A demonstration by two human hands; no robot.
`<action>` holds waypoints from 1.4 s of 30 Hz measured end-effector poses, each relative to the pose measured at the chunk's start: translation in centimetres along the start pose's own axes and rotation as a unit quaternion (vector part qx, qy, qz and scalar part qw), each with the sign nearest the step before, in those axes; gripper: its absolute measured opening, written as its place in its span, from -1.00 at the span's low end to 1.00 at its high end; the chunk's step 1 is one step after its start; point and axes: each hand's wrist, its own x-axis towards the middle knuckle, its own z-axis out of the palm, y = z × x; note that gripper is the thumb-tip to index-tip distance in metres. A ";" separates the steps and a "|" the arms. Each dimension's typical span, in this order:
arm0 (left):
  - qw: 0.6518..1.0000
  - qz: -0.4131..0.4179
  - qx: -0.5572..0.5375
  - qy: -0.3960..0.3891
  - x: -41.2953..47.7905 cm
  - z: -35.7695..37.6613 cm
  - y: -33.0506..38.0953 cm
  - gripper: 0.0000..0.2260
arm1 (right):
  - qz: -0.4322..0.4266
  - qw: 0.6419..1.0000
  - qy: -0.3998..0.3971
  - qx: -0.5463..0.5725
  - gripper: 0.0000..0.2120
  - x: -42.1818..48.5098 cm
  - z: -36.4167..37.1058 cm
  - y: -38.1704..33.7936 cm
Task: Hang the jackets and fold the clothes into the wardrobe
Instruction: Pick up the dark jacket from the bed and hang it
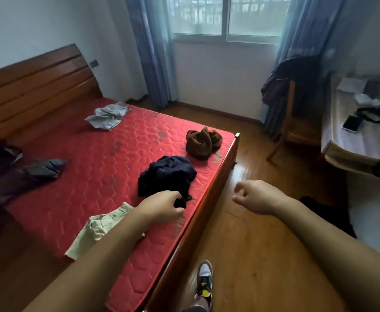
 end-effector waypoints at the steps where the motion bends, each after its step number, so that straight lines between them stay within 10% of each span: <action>1: 1.000 -0.013 -0.006 0.001 1.1 -0.2 -0.7 -0.53 | -0.012 1.000 -0.005 -0.006 -0.74 1.7 -0.4 -0.3; 21: 0.985 -0.140 -0.096 0.029 27.0 -11.6 -14.9 -0.60 | -0.142 0.980 -0.083 -0.110 -0.69 39.8 -9.1 -8.6; 42: 0.877 -0.436 -0.199 0.014 43.0 -6.0 -22.2 -0.53 | -0.410 0.842 -0.264 -0.230 -0.71 71.2 3.2 -15.4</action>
